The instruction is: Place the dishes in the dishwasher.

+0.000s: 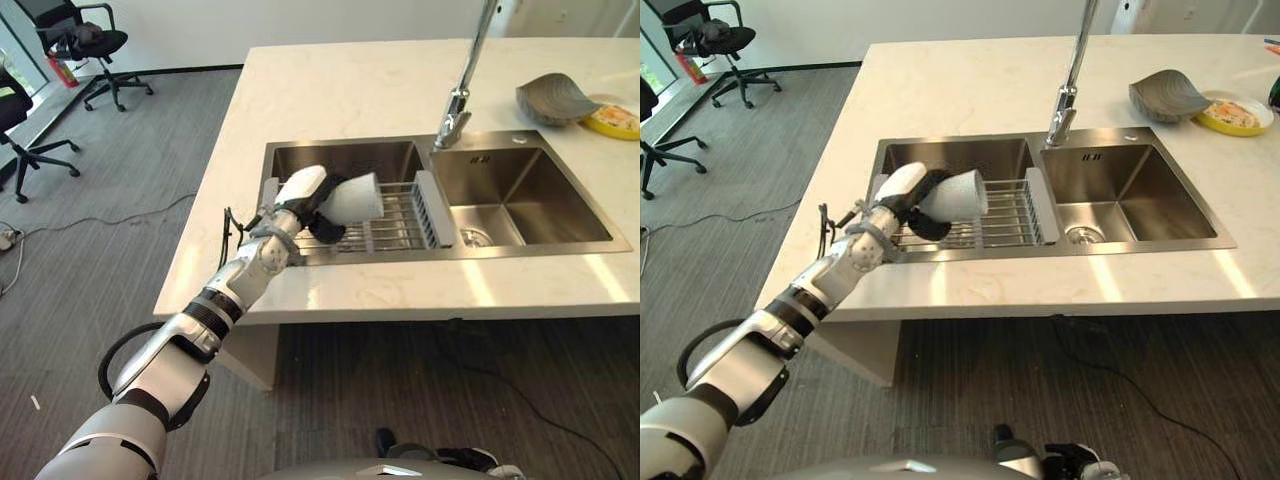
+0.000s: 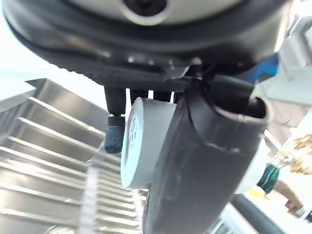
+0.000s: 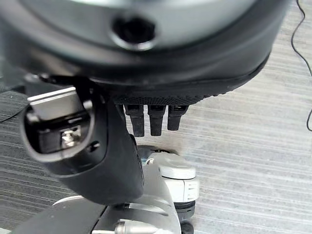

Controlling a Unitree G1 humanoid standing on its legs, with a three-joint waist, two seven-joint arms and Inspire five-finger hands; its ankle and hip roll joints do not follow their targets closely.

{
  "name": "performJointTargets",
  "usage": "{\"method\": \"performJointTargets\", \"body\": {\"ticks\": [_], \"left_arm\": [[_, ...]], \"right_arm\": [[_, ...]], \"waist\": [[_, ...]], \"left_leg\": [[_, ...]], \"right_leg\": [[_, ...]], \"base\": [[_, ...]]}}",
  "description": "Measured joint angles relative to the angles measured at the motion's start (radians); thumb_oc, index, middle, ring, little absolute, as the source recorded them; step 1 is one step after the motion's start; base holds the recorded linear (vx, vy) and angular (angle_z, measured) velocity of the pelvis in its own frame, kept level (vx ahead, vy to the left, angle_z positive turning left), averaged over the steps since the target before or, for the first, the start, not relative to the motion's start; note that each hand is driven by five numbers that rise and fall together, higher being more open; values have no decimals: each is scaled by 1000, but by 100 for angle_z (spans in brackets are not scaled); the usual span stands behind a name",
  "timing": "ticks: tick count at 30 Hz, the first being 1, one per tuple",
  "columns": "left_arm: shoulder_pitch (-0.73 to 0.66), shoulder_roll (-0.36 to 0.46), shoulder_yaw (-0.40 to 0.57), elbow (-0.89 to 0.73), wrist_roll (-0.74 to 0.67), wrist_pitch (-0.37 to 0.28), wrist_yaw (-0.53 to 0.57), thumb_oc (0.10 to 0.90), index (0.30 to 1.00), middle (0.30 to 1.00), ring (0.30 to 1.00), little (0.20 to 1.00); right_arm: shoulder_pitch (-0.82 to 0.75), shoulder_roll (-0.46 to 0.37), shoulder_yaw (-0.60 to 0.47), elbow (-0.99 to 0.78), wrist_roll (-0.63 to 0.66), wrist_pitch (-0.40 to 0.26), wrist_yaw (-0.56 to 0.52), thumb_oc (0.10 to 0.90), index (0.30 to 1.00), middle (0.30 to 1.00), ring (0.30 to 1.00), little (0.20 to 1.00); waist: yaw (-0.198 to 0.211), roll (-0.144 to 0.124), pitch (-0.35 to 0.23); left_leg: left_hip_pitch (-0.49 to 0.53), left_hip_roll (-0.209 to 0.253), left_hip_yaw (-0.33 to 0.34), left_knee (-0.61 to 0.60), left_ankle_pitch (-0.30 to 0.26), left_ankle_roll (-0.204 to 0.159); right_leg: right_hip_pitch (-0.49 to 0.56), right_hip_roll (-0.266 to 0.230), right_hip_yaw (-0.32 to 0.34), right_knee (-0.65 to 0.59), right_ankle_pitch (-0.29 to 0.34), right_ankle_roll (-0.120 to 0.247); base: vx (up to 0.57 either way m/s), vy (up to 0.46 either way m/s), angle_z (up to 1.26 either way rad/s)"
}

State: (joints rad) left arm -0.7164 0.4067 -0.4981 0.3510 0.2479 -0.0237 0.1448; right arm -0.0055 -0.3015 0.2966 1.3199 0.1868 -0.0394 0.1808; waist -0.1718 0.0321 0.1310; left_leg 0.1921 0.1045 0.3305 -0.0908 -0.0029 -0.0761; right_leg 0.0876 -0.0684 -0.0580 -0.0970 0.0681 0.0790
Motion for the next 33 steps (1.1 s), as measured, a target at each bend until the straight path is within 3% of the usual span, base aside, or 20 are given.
{"method": "performJointTargets", "body": {"ticks": [7,8,9,10,13,16,19,21,22,23,24,25,26,27,28,29,30,31,32,33], "left_arm": [[43,-4,183,-341,-142,-85,82,400,300,300,300,300],[213,17,301,-546,-192,-119,68,400,300,300,300,300],[213,17,301,-546,-192,-119,68,400,300,300,300,300],[392,16,392,-660,-241,-179,63,400,300,300,300,300],[707,19,523,-614,-283,-196,36,400,300,300,300,300],[914,-16,657,-474,-277,-157,42,400,300,300,300,300],[970,-47,735,-414,-299,-118,82,400,300,300,300,300],[967,-61,749,-427,-331,-119,99,400,300,300,300,300],[950,-65,723,-469,-341,-123,97,400,300,300,300,300],[943,-69,714,-484,-347,-140,98,400,300,300,300,300],[927,-66,697,-491,-356,-140,104,400,300,300,300,300],[927,-66,697,-491,-356,-140,104,400,300,300,300,300],[799,-52,614,-516,-358,-150,108,400,300,300,300,300],[793,-44,624,-548,-358,-165,112,400,300,300,300,300],[806,-25,656,-573,-360,-172,121,400,300,300,300,300],[786,-32,667,-559,-369,-163,136,400,300,300,300,300],[761,-35,651,-511,-371,-170,118,400,300,300,300,300],[759,-34,622,-509,-372,-173,108,400,300,300,300,300],[780,-38,625,-542,-374,-189,110,400,300,300,300,300],[770,-44,637,-565,-377,-213,113,400,300,300,300,300]], "right_arm": [[12,-1,-6,-20,-8,-5,-7,800,900,900,900,900],[19,-17,-33,-63,-8,7,-11,800,900,900,900,900],[19,-17,-33,-63,-8,7,-11,800,900,900,900,900],[34,-37,-41,-121,-8,14,-22,800,900,900,900,900],[31,-81,-38,-223,-10,10,-32,800,900,900,900,900],[6,-88,-40,-300,-11,-12,-23,800,900,900,900,900],[-33,-82,11,-281,-20,-24,-7,800,900,900,900,900],[-41,-77,56,-284,-52,-19,-3,800,900,900,900,900],[-27,-77,58,-278,-68,-17,-2,800,900,900,900,900],[-43,-69,66,-260,-71,-18,0,800,900,900,900,900],[-49,-56,55,-263,-77,-16,0,800,900,900,900,900],[-49,-56,55,-263,-77,-16,0,800,900,900,900,900],[-25,-68,64,-256,-78,-49,-18,800,900,900,900,900],[-58,-63,66,-246,-88,-50,-5,800,900,900,900,900],[-97,-45,67,-233,-100,-38,8,800,900,900,900,900],[-78,-37,58,-269,-100,-40,5,800,900,900,900,900],[-17,-9,-7,-237,-93,-74,7,800,900,900,900,900],[27,-10,-35,-188,-87,-78,15,800,900,900,900,900],[30,-25,-42,-134,-86,-69,15,800,900,900,900,900],[15,-31,-42,-101,-85,-51,10,800,900,900,900,900]], "waist": [[16,-4,-11],[18,11,-16],[18,11,-16],[31,27,-25],[137,50,-45],[177,43,-44],[293,-16,-38],[383,-25,-34],[400,-35,-30],[426,-29,-27],[483,-5,-15],[483,-5,-15],[473,-14,-2],[483,-19,6],[502,-52,18],[454,-77,42],[334,-113,4],[292,-117,-34],[294,-105,-49],[287,-76,-49]], "left_leg": [[-10,4,-22,0,-1,1],[-14,5,-22,-1,-2,0],[-14,5,-22,-1,-2,0],[-12,6,-24,0,-1,0],[-20,10,-48,0,-3,2],[-44,10,-90,13,-3,2],[-125,1,-178,77,8,-6],[-170,-6,-237,91,9,-7],[-216,-9,-324,113,17,-20],[-221,-21,-361,64,59,-38],[-238,-34,-386,52,92,-11],[-238,-34,-386,52,92,-11],[-331,-56,-494,-9,155,-194],[-356,-39,-374,6,104,-131],[-344,-34,-223,61,84,-48],[-318,-38,-46,145,44,27],[-283,-14,174,230,31,18],[-220,21,257,246,80,77],[-170,50,290,250,170,162],[-174,52,277,195,141,158]], "right_leg": [[3,1,-22,-1,0,1],[0,2,-18,-2,-1,1],[0,2,-18,-2,-1,1],[0,3,-19,-2,-2,0],[4,5,-46,-6,-9,4],[-2,1,-76,-6,-10,6],[0,-13,-157,-6,-17,2],[15,-4,-221,0,-21,4],[12,-19,-313,-6,-39,15],[22,-21,-372,-3,-47,5],[24,-13,-410,38,-66,19],[24,-13,-410,38,-66,19],[-6,-20,-535,65,-111,-43],[-29,-26,-588,72,-110,-63],[-48,-71,-611,101,-115,-57],[-31,-155,-647,181,-136,-38],[39,-212,-750,217,-137,-59],[36,-271,-801,328,-152,-83],[6,-317,-817,449,-173,-104],[-19,-293,-829,451,-226,-80]], "base": [[11,-21,7],[19,-32,-5],[28,-40,-4],[23,-22,5],[25,-55,22],[-34,-75,43],[-94,-115,76],[-141,-87,125],[-215,-8,196],[-271,-24,203],[-204,-13,109],[-170,-55,280],[-258,-159,316],[-313,-177,322],[-266,-126,150],[-149,21,265],[-128,102,358],[-97,155,311],[-27,180,150],[29,161,109]]}}
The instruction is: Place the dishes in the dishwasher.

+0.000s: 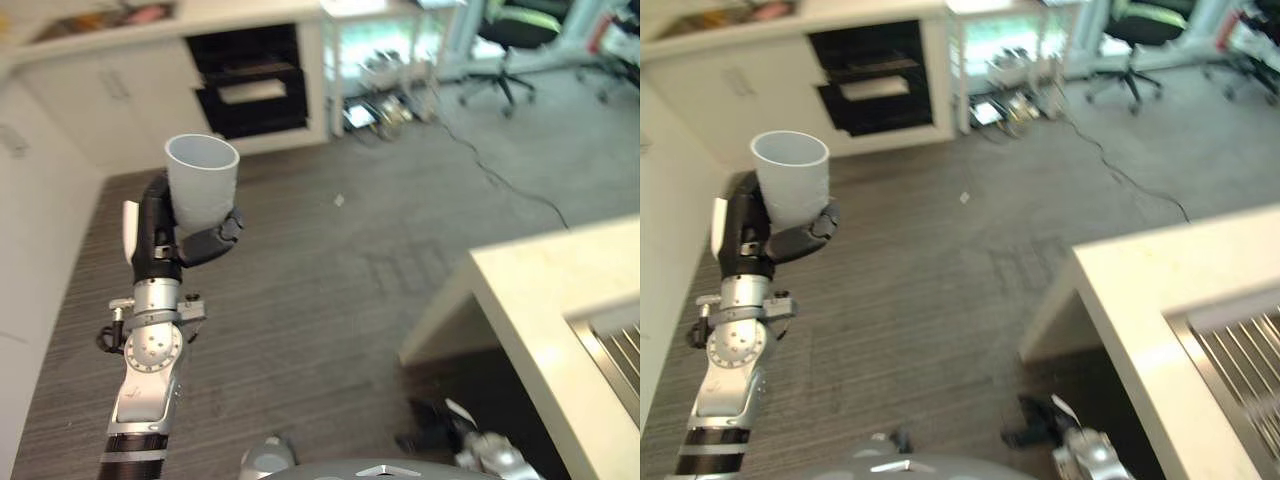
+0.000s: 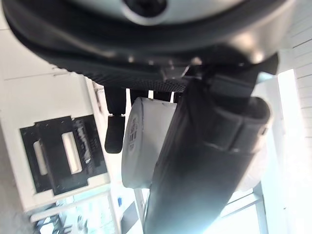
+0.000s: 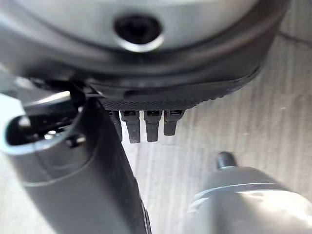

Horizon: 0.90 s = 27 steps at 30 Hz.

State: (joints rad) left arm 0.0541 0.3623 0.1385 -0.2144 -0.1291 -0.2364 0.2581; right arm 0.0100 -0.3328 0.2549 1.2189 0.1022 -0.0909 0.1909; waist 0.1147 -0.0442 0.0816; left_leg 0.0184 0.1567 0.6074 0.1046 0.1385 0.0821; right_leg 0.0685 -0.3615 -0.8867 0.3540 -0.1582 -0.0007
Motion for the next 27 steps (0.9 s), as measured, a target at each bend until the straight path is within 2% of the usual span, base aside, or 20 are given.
{"method": "performJointTargets", "body": {"ticks": [1,2,3,4,5,6,7,9,11,12,13,14,16,17,18,19,20,21,24,27], "left_arm": [[-50,12,22,6,-8,-21,4,400,300,300,300,300],[-50,12,22,6,-8,-21,4,400,300,300,300,300],[-100,19,41,40,-18,-27,7,400,300,300,300,300],[-94,13,56,80,-20,-9,24,400,300,300,300,300],[-67,12,58,108,-20,1,30,400,300,300,300,300],[-25,0,35,126,-19,22,29,400,300,300,300,300],[3,-8,21,125,-16,30,20,400,300,300,300,300],[17,-3,24,129,-15,44,19,400,300,300,300,300],[-3,-2,48,136,-15,49,30,400,300,300,300,300],[-19,-7,47,147,-16,49,35,400,300,300,300,300],[-48,-18,39,173,-17,50,45,400,300,300,300,300],[-80,-12,6,208,-26,43,46,400,300,300,300,300],[-150,-14,-67,283,-41,39,38,400,300,300,300,300],[-173,-5,-116,305,-43,46,12,400,300,300,300,300],[-143,25,-133,270,-42,44,-15,400,300,300,300,300],[-94,39,-117,232,-37,33,-20,400,300,300,300,300],[-69,33,-116,222,-37,30,-17,400,300,300,300,300],[-62,36,-109,218,-36,29,-30,400,300,300,300,300],[-33,24,-57,218,-39,33,-38,400,300,300,300,300],[-21,26,-50,218,-38,42,-51,400,300,300,300,300]], "right_arm": [[-11,22,1,19,0,20,-6,800,900,900,900,900],[-11,22,1,19,0,20,-6,800,900,900,900,900],[-12,60,-1,26,6,43,-2,800,900,900,900,900],[-28,90,2,36,8,47,-4,800,900,900,900,900],[-22,98,2,31,8,44,-3,800,900,900,900,900],[-13,94,-3,31,11,30,-7,800,900,900,900,900],[-10,78,-2,40,14,27,-12,800,900,900,900,900],[-7,89,-6,48,17,26,-28,800,900,900,900,900],[-8,124,-31,37,20,19,-25,800,900,900,900,900],[-8,131,-38,34,31,10,-24,800,900,900,900,900],[-12,127,-51,23,50,-1,-17,800,900,900,900,900],[-3,125,-120,-14,109,-1,-14,800,900,900,900,900],[-1,118,-145,-35,159,-7,-7,800,900,900,900,900],[-1,122,-144,-56,187,-9,-8,800,900,900,900,900],[-11,127,-126,-49,193,-7,-9,800,900,900,900,900],[-35,129,-86,-46,191,-7,-14,800,900,900,900,900],[-45,123,-75,-45,192,-6,-21,800,900,900,900,900],[-55,122,-58,-34,191,-2,-22,800,900,900,900,900],[-72,127,-35,9,173,22,-17,800,900,900,900,900],[-26,118,-39,16,173,28,-29,800,900,900,900,900]], "waist": [[-12,-12,5],[-12,-12,5],[-20,-47,9],[-6,-66,15],[-10,-76,11],[-22,-58,6],[-11,-33,0],[-13,-44,-4],[-25,-57,-5],[-58,-45,6],[-110,-10,33],[-145,27,57],[-187,60,82],[-210,40,77],[-191,-12,62],[-181,-50,56],[-178,-23,55],[-169,-18,53],[-114,-47,43],[-115,-81,19]], "left_leg": [[-34,14,12,-18,-30,-20],[-34,14,12,-18,-30,-20],[-56,9,0,-16,-50,-58],[-84,56,-18,81,-117,-138],[-89,59,-20,106,-148,-184],[-79,32,-35,-3,-132,-175],[-71,8,-50,-82,-93,-136],[-29,-44,-69,-128,-104,-89],[-25,-63,-118,-141,-132,-51],[-19,-66,-181,-147,-154,-26],[-15,-53,-246,-145,-147,-30],[-12,-39,-323,-146,-139,-29],[-18,-34,-421,-137,-146,-45],[0,-63,-450,-159,-131,-54],[40,-125,-424,-197,-128,-60],[53,-160,-409,-195,-144,-71],[51,-143,-420,-189,-148,-77],[56,-135,-411,-188,-152,-85],[96,-118,-372,-182,-161,-98],[114,-119,-372,-156,-169,-111]], "right_leg": [[1,109,-7,-243,17,-13],[1,109,-7,-243,17,-13],[33,176,-4,-394,152,-19],[60,180,-1,-393,173,-12],[88,173,6,-388,175,-8],[123,162,-51,-351,176,-7],[130,153,-62,-314,176,-6],[132,78,-85,-222,156,39],[84,54,-77,-173,126,92],[43,74,0,-119,87,91],[-13,138,211,-56,10,104],[-102,273,511,-54,-29,128],[-194,452,910,-82,-51,106],[-225,444,908,-119,-11,76],[-269,347,743,-138,141,32],[-280,298,670,-122,139,-43],[-250,312,650,-174,159,-23],[-219,325,630,-230,163,-23],[-148,348,607,-300,167,-26],[-63,352,571,-375,167,-27]], "base": [[44,97,87],[28,106,115],[42,139,58],[46,244,70],[43,339,53],[6,274,53],[18,239,47],[51,149,29],[154,130,48],[194,154,110],[184,142,159],[239,167,162],[92,61,160],[12,-17,133],[62,-37,66],[90,-39,-5],[97,-14,12],[79,0,13],[66,-4,-6],[36,-3,38]]}}
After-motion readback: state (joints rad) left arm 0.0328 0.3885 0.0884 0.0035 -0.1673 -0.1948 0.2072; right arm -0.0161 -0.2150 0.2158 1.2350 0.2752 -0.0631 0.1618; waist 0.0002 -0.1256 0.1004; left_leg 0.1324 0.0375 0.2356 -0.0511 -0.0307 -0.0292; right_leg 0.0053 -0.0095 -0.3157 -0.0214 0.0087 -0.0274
